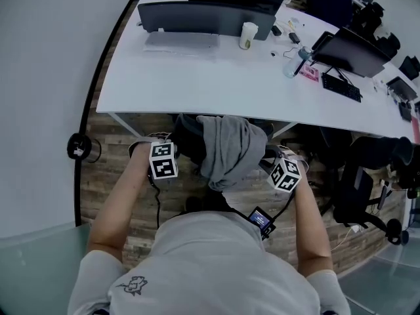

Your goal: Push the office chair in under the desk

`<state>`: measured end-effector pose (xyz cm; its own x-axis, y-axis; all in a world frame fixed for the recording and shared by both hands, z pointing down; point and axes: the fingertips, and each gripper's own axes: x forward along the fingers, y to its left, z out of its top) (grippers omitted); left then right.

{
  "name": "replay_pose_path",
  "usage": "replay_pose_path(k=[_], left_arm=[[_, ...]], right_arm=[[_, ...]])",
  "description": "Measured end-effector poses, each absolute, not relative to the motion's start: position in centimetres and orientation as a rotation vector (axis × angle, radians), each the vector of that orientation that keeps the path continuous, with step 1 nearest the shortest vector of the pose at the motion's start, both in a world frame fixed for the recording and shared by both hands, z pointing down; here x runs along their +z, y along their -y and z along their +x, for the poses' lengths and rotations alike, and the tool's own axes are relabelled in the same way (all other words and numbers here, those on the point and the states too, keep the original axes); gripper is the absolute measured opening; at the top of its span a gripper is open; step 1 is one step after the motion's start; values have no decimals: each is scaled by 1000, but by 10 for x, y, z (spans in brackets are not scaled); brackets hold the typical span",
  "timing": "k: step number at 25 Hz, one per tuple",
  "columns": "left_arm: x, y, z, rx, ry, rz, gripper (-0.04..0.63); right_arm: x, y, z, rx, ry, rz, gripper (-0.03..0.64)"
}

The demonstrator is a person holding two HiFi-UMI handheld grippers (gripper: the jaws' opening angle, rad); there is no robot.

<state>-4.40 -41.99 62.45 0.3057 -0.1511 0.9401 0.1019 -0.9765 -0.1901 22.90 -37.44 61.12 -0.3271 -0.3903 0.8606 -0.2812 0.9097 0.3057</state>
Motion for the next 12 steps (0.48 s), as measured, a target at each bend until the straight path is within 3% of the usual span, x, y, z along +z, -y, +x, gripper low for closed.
replay_pose_path(k=[12], left_arm=[[625,479,-13,-1744,-65,-2366,120]], right_arm=[[612,439,261,-139,1931,474,146]])
